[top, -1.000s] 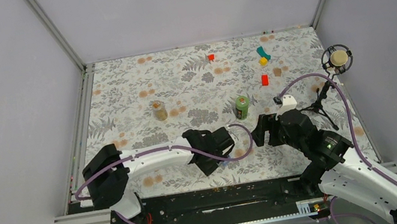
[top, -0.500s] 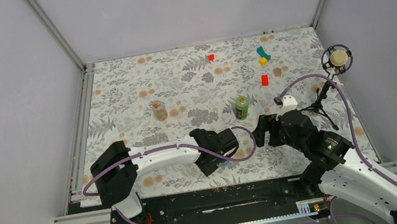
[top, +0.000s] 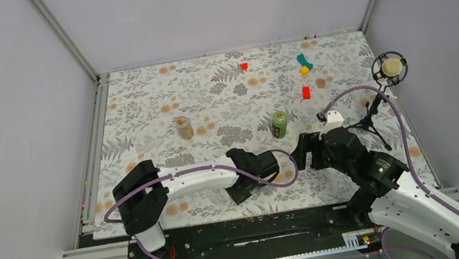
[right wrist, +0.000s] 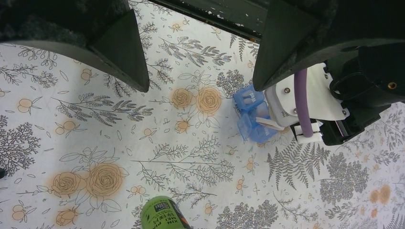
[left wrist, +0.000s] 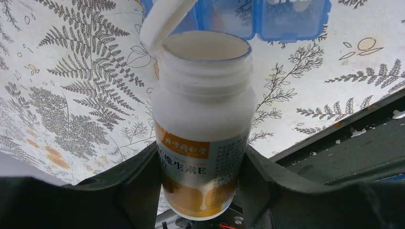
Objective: Sort the pills into containers
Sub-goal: Pour the pill into the pill container.
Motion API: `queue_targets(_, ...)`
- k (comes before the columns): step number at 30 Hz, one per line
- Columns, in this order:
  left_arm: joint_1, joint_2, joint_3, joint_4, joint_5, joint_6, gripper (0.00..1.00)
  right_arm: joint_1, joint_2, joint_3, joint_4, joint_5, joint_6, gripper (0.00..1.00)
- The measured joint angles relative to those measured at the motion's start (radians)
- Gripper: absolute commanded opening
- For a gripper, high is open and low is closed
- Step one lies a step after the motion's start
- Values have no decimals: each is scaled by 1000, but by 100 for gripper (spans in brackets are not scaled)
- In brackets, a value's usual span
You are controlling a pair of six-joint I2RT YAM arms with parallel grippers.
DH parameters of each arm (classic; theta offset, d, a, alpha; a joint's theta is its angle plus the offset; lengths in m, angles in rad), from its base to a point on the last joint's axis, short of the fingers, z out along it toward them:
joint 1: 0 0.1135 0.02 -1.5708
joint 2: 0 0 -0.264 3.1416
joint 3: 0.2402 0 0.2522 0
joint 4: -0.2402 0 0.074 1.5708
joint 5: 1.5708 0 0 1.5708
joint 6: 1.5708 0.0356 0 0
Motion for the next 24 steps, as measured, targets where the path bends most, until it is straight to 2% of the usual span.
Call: queue_targets(24, -16, 86, 112, -97, -59, -5, 0, -1, -3, -14, -23, 17, -13, 88)
